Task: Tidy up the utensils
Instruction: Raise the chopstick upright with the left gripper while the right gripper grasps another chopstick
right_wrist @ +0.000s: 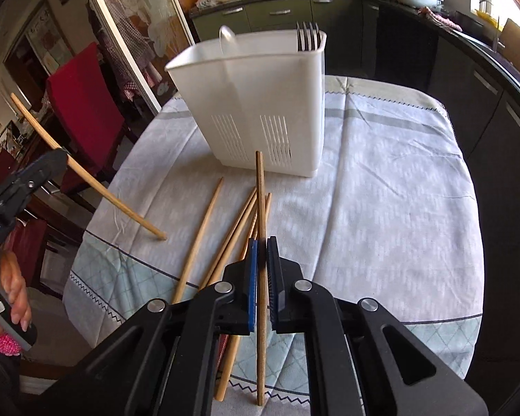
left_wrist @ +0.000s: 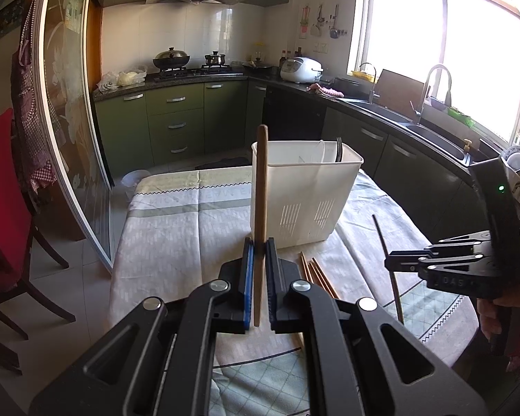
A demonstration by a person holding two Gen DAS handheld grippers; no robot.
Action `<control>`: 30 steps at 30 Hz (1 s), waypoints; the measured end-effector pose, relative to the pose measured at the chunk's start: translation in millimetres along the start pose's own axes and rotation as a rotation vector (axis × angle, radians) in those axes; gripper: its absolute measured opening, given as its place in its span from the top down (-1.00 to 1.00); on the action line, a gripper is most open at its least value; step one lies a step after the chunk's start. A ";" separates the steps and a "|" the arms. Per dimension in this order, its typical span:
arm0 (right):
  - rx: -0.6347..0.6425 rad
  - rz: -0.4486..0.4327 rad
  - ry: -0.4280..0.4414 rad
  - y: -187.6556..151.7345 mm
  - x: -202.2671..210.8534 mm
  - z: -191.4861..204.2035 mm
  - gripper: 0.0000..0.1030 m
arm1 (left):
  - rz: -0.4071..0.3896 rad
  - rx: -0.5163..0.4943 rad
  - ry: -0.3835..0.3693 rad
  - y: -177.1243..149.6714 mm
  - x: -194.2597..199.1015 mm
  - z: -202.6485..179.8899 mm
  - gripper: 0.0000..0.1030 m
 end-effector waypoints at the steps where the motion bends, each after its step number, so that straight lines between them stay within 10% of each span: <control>1: 0.003 -0.022 0.003 -3.0 17.3 -5.1 0.88 | -0.001 -0.002 0.001 0.4 0.0 -0.1 0.87; 14: 0.036 -0.175 0.006 10.8 91.9 -10.2 0.88 | -0.023 -0.011 -0.023 26.4 6.6 -12.9 0.87; 30: -0.003 -0.199 0.027 3.1 107.3 -34.3 0.88 | -0.251 0.008 0.007 191.2 6.7 -35.9 0.87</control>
Point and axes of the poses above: each gripper's, at about its wrist camera, not at the fingertips, and x roughly against the way its jaws point, z to its left, y to its top, the point moved 10 cm from there along -x, roughly the way its jaws point, and after that the axes turned 2 degrees about y, right-handed, at the moved point
